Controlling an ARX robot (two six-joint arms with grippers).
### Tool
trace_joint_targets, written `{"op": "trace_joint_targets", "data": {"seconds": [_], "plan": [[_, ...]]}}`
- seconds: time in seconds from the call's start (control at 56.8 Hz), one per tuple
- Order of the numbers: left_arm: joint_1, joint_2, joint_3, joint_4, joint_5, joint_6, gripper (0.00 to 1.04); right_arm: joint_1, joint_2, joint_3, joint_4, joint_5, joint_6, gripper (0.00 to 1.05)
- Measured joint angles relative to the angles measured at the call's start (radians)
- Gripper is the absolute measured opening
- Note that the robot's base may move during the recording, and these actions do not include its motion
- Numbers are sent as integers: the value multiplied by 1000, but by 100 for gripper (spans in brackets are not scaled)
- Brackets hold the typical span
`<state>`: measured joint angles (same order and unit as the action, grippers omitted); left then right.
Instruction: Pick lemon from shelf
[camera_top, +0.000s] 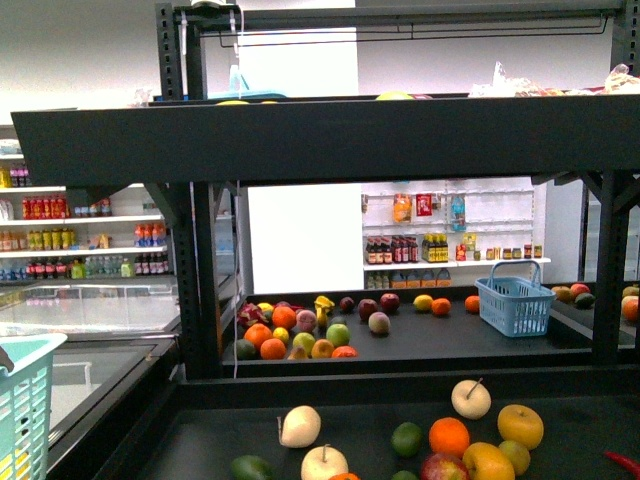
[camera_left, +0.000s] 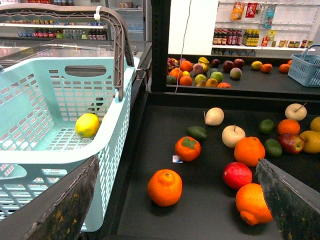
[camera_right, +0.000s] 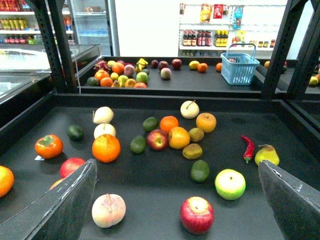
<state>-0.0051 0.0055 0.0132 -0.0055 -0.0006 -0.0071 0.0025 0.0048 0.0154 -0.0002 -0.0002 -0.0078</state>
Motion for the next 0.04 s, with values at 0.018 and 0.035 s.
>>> {"op": "trace_joint_targets", "data": {"seconds": [0.018,0.035], "plan": [[0,0,0,0,0,0,97,0,0,0,0,0,0,97],[0,0,0,0,0,0,97,0,0,0,0,0,0,97]]}}
